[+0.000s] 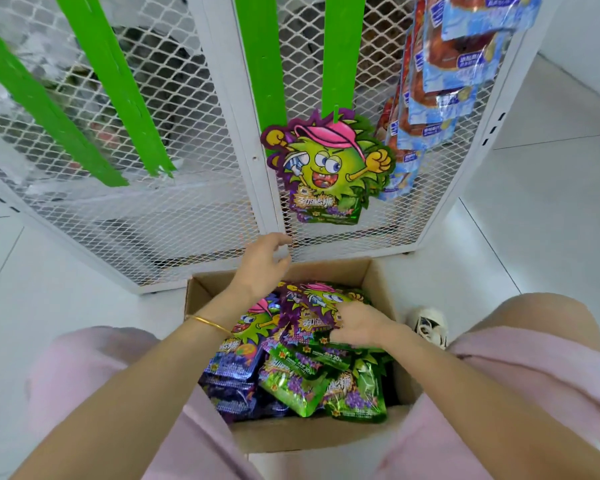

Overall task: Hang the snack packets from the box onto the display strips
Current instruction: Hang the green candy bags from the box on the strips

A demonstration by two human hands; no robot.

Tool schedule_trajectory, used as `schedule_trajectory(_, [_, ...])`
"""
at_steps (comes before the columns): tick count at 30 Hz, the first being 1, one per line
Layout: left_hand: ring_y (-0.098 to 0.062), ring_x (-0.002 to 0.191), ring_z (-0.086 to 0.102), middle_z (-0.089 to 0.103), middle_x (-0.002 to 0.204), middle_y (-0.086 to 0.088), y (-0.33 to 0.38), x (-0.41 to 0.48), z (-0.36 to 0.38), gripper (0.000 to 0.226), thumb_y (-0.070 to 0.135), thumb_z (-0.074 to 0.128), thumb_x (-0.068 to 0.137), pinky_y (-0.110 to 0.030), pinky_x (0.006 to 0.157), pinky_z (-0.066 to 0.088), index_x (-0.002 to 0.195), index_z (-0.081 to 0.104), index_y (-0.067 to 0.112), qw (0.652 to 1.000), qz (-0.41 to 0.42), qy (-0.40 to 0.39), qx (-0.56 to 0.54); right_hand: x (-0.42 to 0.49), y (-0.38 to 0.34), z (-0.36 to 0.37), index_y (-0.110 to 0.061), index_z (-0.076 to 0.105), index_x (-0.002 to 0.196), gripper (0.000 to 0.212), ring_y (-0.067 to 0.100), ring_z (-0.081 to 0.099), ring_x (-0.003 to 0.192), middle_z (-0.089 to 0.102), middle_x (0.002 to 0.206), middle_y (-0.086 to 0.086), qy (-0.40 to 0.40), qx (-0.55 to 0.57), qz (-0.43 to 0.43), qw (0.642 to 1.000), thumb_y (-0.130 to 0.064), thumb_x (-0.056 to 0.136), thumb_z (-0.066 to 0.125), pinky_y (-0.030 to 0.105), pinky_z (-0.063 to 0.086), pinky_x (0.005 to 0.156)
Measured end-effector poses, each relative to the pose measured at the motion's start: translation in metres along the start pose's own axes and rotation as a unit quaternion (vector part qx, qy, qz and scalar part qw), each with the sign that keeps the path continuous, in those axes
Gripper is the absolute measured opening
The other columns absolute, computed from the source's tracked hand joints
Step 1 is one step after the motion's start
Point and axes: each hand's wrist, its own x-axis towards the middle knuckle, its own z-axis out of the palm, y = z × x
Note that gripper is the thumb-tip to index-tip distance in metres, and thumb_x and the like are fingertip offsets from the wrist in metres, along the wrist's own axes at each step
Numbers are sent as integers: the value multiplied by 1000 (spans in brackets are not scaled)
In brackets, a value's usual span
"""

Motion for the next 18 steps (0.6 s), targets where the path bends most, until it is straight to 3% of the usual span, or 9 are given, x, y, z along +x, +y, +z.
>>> schedule_trajectory(2, [-24,122,49,53,130,-11,-3,-1,8,36,7,50,91,-28,101,36,127,50,5,998,-42,-39,-34,-4,-1,-9,-5,48,75,27,33,59,89,55,77,13,31,-38,-16,999,-26,92,45,33,40,66])
schedule_trajectory(5, [-24,113,53,55,122,-13,-3,-4,22,41,12,49,94,-35,97,45,133,42,2,974,-152,-89,-145,-9,3,-22,1,55,99,21,36,60,101,62,105,21,92,-88,-4,992,-11,94,40,36,47,77])
schedule_trajectory(7, [-29,108,56,51,125,-22,1,-8,30,52,20,48,96,-36,93,49,141,30,2,921,-247,-134,-269,-16,7,-33,1,53,103,16,36,61,100,63,106,19,114,-138,-6,984,-4,93,41,37,49,76])
schedule_trajectory(9, [-38,115,54,38,137,-32,8,-12,36,60,32,50,95,-39,94,48,144,24,8,835,-318,-174,-413,-27,6,-43,0,51,106,16,33,62,99,64,107,16,151,-181,-13,972,-4,94,43,35,49,74])
schedule_trajectory(11, [-40,113,54,43,132,-32,14,-12,41,59,43,51,92,-41,91,50,137,35,9,774,-330,-197,-504,-45,-8,-49,-4,51,107,16,32,64,95,65,106,13,190,-206,-31,959,-7,94,42,34,48,69])
schedule_trajectory(12, [-38,106,57,51,122,-28,17,-9,45,57,45,53,90,-41,85,53,129,42,5,765,-327,-188,-522,-54,-18,-49,-6,52,107,17,31,64,94,64,106,12,214,-229,-54,948,-8,94,42,33,47,66])
schedule_trajectory(15, [-25,71,61,58,90,-19,29,-3,46,28,22,56,92,-37,56,58,111,52,1,802,-322,-116,-490,-75,-40,-46,-9,54,108,22,29,61,99,62,109,10,235,-253,-130,929,-17,94,39,34,44,67])
schedule_trajectory(17, [-21,56,60,60,73,-13,28,-2,40,6,1,50,91,-38,55,56,96,52,2,836,-316,-91,-440,-81,-42,-53,-13,56,104,33,28,60,99,63,106,8,227,-187,-139,946,-35,97,32,35,46,71])
schedule_trajectory(18, [-22,59,59,61,71,-11,27,-4,32,8,-3,48,90,-41,62,54,91,51,4,842,-305,-100,-433,-80,-38,-60,-15,57,104,41,27,60,99,64,105,7,221,-144,-124,957,-44,97,29,35,46,74])
